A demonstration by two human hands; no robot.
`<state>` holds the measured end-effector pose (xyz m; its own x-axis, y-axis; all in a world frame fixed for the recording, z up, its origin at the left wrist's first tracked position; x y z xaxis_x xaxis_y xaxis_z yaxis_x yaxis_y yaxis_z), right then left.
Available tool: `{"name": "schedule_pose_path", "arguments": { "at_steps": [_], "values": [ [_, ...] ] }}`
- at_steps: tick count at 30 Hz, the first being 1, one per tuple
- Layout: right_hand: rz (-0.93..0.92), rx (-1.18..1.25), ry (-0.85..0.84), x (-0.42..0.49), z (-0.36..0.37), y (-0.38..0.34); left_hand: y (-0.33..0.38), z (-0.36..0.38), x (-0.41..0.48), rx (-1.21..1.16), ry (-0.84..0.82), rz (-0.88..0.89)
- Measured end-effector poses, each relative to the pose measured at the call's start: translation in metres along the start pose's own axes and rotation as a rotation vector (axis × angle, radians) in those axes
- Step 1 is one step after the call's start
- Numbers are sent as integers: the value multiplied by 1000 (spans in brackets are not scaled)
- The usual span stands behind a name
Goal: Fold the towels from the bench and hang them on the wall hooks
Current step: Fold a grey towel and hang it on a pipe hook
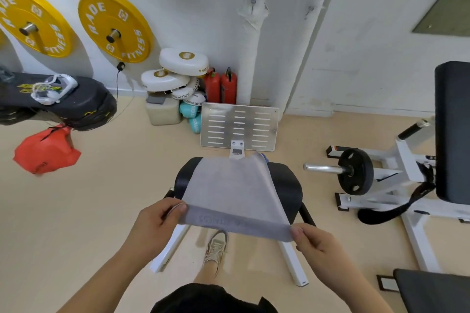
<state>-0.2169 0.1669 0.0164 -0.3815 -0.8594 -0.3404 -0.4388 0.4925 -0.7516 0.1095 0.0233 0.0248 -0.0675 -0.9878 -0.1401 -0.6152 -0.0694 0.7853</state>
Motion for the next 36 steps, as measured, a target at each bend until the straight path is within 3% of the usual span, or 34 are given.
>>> {"name": "schedule_pose_path", "arguments": {
  "at_steps": [9, 18, 30, 33, 36],
  "values": [
    [-73, -12, 25, -63, 3, 28, -20, -4, -78, 208, -185, 103],
    [-87, -8, 39, -71, 3, 34, -22, 5, -83, 205, -231, 95],
    [4, 114, 121, 45, -12, -1, -3, 21, 34, 225, -143, 70],
    [57, 166, 129, 97, -11, -16, -9, 31, 91, 127, -79, -21],
    [117, 136, 146, 155, -7, -19, -29, 48, 143, -69, -26, -250]
  ]
}}
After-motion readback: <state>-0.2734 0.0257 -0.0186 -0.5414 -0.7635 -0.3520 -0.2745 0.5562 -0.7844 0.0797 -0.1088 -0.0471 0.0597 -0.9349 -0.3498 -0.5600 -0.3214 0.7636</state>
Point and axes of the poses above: each hand's wrist, its own x-axis towards the middle knuckle, its own z-axis out of the palm, y = z × x, the point moved 10 cm from there along x, towards the middle knuckle, and after that the axes turned 10 degrees about y, right-handed, at the moved point
